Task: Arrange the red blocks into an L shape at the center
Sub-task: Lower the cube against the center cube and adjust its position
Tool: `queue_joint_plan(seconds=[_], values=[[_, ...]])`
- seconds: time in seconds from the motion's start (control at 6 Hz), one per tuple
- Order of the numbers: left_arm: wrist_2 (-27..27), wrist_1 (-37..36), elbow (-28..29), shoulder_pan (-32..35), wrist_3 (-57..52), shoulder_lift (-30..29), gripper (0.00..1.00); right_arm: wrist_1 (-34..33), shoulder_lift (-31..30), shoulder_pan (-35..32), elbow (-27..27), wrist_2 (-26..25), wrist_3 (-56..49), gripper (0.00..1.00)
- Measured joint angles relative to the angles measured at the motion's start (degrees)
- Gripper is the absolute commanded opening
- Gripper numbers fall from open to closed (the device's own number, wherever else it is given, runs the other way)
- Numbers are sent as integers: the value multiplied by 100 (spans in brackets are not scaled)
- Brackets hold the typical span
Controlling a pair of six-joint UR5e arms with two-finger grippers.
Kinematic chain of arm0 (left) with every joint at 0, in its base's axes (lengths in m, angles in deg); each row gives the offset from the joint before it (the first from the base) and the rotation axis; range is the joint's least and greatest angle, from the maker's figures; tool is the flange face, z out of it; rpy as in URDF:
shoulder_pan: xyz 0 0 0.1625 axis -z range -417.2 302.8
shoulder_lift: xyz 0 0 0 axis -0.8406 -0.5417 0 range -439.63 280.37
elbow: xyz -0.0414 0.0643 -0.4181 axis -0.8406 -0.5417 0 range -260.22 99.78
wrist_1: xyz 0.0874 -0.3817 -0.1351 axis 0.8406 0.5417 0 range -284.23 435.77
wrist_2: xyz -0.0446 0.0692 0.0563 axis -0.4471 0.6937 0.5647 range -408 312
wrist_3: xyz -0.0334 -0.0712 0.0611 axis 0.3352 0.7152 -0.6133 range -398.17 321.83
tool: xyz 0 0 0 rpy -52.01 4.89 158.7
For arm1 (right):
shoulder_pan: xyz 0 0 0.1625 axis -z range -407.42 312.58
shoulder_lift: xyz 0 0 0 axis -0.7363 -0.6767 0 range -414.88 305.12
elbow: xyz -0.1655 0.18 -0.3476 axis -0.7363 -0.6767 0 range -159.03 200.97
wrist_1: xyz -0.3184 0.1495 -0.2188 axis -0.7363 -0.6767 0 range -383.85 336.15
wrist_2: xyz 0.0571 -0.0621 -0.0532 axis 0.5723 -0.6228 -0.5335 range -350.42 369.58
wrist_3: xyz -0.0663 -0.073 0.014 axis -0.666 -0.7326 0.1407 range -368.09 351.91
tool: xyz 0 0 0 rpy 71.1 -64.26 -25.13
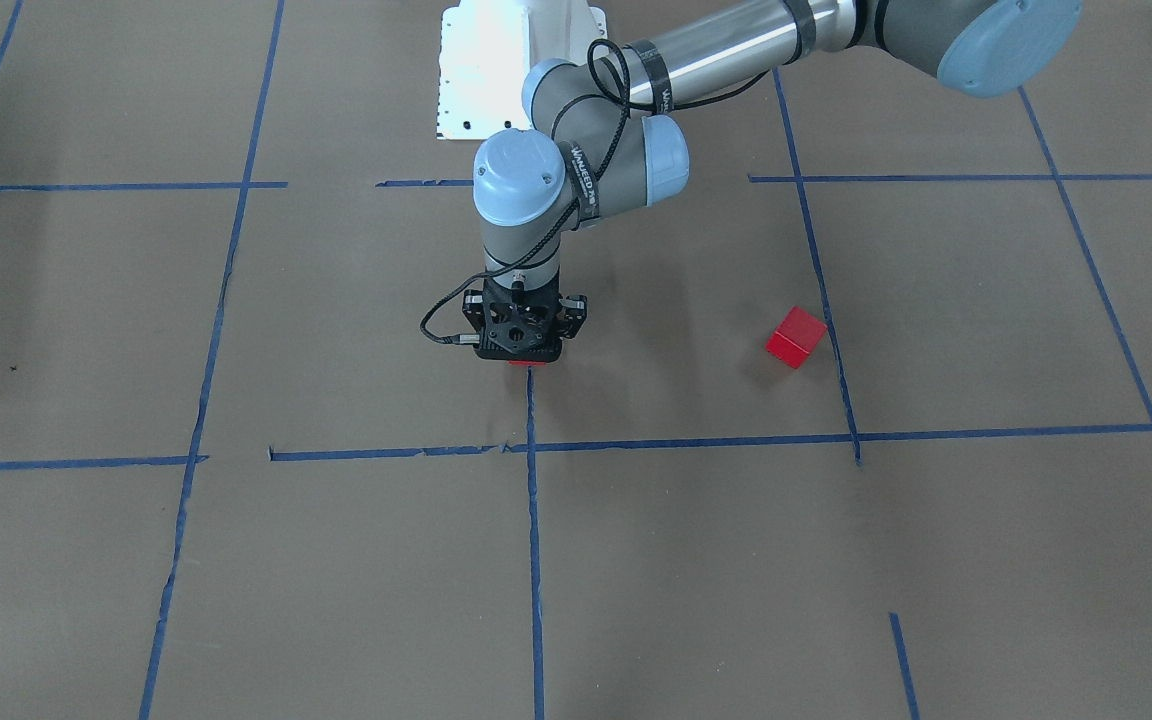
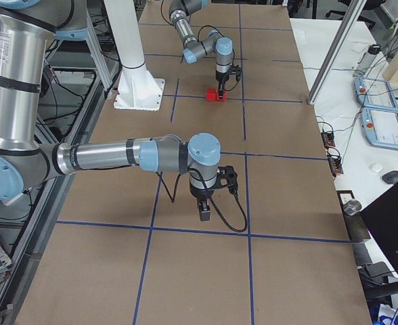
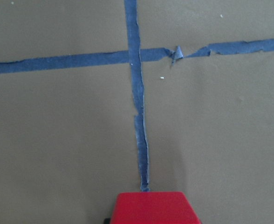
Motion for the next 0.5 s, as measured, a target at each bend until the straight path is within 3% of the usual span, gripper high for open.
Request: queue_joint_plan(seconds=[0.5], values=[[0,2,-44,-17,0,54,23,0,0,0,0,0,2,100]])
